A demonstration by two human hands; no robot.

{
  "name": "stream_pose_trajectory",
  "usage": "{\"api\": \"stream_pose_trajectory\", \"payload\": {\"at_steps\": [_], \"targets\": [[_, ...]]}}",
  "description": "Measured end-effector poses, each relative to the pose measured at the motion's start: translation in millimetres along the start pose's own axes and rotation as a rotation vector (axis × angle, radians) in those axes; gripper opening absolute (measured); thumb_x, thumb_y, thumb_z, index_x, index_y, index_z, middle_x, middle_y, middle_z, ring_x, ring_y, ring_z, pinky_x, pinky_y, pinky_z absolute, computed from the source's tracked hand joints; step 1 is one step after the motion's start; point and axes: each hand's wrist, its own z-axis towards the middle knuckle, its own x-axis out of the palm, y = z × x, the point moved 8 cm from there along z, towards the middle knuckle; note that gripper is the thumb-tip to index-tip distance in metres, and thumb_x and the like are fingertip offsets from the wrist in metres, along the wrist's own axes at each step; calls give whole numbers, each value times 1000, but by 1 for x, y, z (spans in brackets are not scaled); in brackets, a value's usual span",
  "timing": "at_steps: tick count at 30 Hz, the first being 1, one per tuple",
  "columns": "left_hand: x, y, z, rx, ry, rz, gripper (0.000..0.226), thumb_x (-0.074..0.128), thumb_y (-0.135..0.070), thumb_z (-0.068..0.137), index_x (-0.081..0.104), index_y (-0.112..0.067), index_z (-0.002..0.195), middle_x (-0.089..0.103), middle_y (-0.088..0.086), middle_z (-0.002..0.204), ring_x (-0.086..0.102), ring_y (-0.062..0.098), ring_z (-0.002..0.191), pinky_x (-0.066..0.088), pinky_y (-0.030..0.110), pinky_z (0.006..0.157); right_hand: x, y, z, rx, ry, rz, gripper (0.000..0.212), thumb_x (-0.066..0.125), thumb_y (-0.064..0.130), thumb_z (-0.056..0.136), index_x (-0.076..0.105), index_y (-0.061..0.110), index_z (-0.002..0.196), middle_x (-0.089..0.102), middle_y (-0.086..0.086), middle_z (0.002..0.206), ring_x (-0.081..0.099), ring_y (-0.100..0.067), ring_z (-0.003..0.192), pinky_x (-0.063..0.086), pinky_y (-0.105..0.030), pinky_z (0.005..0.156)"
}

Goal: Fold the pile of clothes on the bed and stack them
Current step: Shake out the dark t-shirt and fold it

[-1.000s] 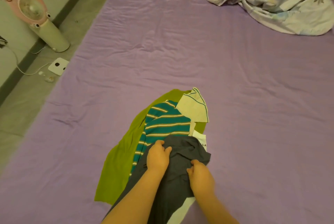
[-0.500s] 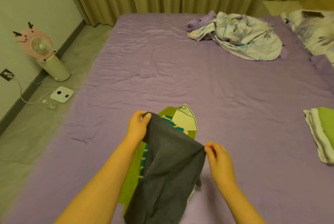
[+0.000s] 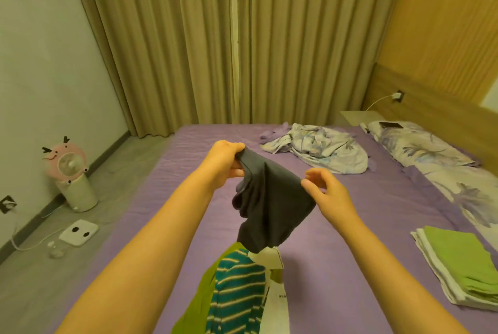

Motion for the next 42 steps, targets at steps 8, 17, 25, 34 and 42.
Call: {"api": "stream_pose_trajectory", "payload": {"at_steps": [8,17,25,34,42], "targets": [[61,-71,-20,131,244,-66,8,65,-13,89,64,-6,86,70,12,85,72,22,77,58,26,61,12,81,16,-125,27,197,34,59,15,92,52,28,122,58,18,103,59,-11,106,49,-10,67],[71,14,-26,108,499,189,59,68,-34,86,44,-22,139,55,-2,129,54,18,118,42,38,104,-31,69,-3,-12,-17,446,20,49,15,97,63,20,110,69,7,101,67,-8,93,56,-22,70],[100,27,-31,77,574,4,16,60,-29,93,68,-15,95,73,-2,86,68,10,80,54,26,70,-91,35,-30,105,-174,268,17,51,13,96,64,21,103,66,4,98,62,-10,89,50,-21,69],[169,-18,-52,17,610,-91,22,48,-23,100,62,-11,89,68,2,74,65,11,66,54,25,57,-113,32,-50,-40,-165,16,38,62,17,91,49,33,123,56,12,114,55,-3,104,47,-15,81],[207,-52,-70,89,590,44,17,54,-23,97,63,-10,102,69,5,88,67,14,77,56,24,61,-131,54,-61,-418,3,-289,40,69,28,85,53,46,116,45,15,131,38,1,124,31,-10,100]]}}
